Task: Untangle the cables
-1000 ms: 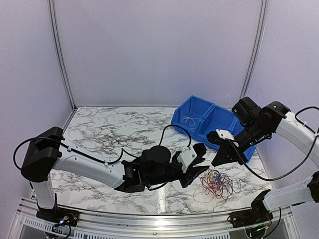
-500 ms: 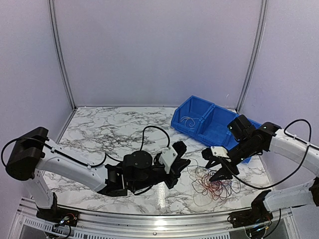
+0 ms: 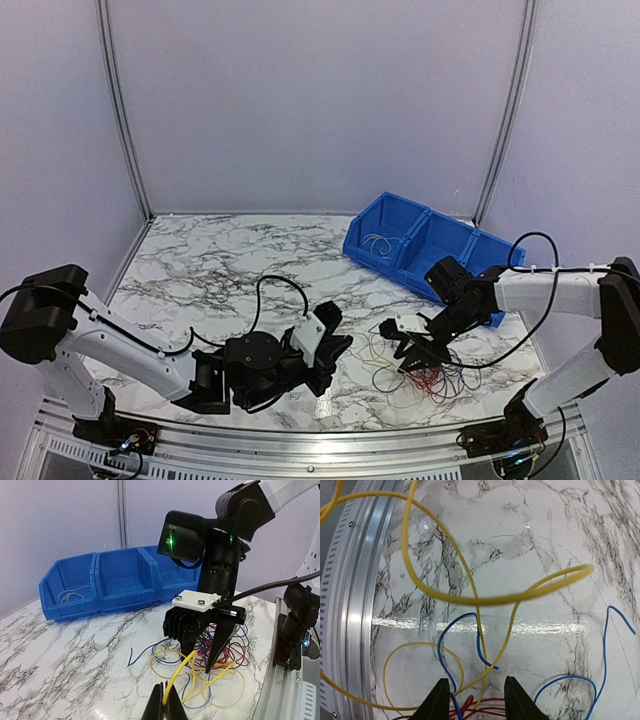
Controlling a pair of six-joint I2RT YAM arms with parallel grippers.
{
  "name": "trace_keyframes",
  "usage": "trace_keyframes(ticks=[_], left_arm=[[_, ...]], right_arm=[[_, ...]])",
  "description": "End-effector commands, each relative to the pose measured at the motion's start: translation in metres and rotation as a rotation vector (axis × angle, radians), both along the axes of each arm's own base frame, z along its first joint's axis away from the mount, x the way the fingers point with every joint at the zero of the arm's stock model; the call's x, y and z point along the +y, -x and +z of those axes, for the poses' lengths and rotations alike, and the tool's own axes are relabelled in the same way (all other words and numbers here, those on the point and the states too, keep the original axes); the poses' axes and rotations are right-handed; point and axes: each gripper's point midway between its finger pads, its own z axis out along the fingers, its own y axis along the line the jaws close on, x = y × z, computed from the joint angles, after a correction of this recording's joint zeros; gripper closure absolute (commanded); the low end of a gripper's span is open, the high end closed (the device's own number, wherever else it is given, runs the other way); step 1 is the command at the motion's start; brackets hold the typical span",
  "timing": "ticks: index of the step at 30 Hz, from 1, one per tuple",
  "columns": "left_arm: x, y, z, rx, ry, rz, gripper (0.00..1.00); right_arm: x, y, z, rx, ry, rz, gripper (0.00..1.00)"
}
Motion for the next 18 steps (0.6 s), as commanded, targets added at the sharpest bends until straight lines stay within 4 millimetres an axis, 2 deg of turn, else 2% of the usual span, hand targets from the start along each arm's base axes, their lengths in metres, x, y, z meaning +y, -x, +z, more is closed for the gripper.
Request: trace_keyframes(ticks=[1,5,8,14,16,17,18], left_arm=[[0.019,0.000,0.044,-0.045,0.110,0.062,1.00],[0.048,0.002,0.074,-0.103,0.142,0.099,1.00],[0.075,0.001,0.104,-0.149,0.180,0.136,1.00],[0.130,0.003,0.184,-0.251,0.232,0.193,1.00],[0.144,0.004,0.212,-0.289,0.222,0.199,1.00],[0.154,0.006,0.235,-0.313,0.242,0.204,1.00],[0.157,0.007,0.244,-0.329,0.230,0.200,1.00]], right_arm=[[0.003,-0.003,-0.010,-0.002,0.008,-0.004,0.66],[-0.005,-0.005,-0.029,0.013,0.078,-0.037,0.80],[-0.009,-0.010,-0.039,0.023,0.125,-0.062,0.90],[-0.019,-0.017,-0.062,0.039,0.221,-0.107,0.92],[-0.022,-0.019,-0.069,0.047,0.249,-0.120,0.87],[-0.022,-0.019,-0.071,0.051,0.259,-0.126,0.84],[-0.024,-0.019,-0.073,0.057,0.269,-0.130,0.83]])
